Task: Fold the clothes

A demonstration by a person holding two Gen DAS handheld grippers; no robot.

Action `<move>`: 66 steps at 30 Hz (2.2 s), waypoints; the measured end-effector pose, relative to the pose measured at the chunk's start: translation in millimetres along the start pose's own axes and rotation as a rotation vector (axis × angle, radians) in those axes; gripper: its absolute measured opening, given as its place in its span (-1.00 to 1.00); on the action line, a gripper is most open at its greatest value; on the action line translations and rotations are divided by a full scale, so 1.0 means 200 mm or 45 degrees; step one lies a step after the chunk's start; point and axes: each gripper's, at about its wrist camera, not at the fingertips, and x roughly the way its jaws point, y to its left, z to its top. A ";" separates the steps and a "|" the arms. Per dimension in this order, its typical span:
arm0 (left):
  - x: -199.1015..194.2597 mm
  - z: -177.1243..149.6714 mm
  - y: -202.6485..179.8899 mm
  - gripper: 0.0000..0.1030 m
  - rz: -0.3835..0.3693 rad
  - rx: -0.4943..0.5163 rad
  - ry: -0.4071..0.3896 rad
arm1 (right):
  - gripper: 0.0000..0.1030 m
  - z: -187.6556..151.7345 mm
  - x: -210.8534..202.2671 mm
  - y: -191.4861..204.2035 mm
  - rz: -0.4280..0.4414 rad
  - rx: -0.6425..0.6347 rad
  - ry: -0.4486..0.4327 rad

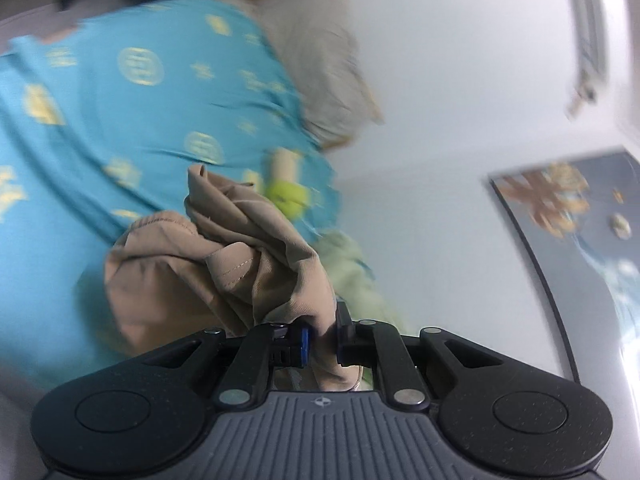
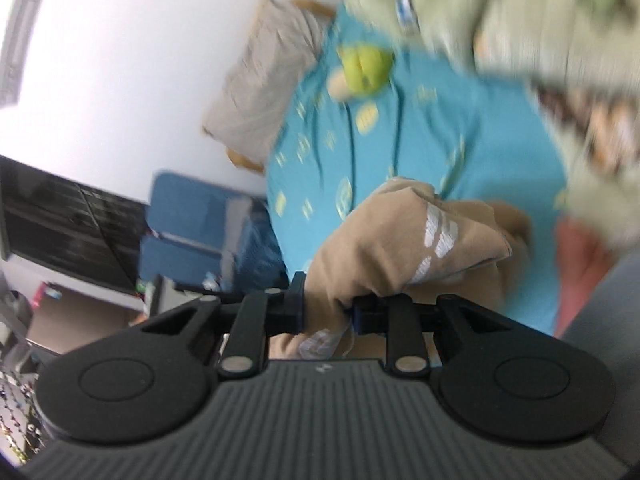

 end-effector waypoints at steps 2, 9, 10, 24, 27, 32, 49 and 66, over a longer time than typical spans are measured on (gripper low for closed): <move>0.14 -0.08 -0.21 -0.77 -0.058 0.030 0.057 | -0.52 0.16 -0.17 0.03 0.019 -0.010 -0.071; 0.80 -0.49 -1.00 -0.77 -0.266 0.191 0.313 | -0.52 0.84 -0.79 0.12 -0.027 -0.092 -0.427; 0.92 -0.55 -1.10 -0.77 -0.303 0.201 0.348 | -0.52 0.87 -0.83 0.09 -0.053 -0.109 -0.451; 1.69 -1.39 -1.21 -0.74 -0.403 0.615 0.619 | -0.51 1.34 -1.39 -0.24 -0.420 -0.345 -0.785; 1.65 -1.41 -1.01 -0.74 -0.351 0.708 0.654 | -0.51 1.18 -1.35 -0.41 -0.445 -0.355 -0.726; 1.63 -1.44 -0.76 -0.64 -0.231 0.794 0.717 | -0.50 0.99 -1.29 -0.56 -0.504 -0.320 -0.640; 0.87 -1.37 -1.08 1.00 -0.196 1.235 0.386 | -0.33 0.66 -1.51 -0.22 -0.628 -0.350 -0.664; -0.05 -1.45 -1.02 0.99 -0.221 1.587 -0.048 | 1.00 0.00 -1.56 0.13 -0.702 -1.035 -1.029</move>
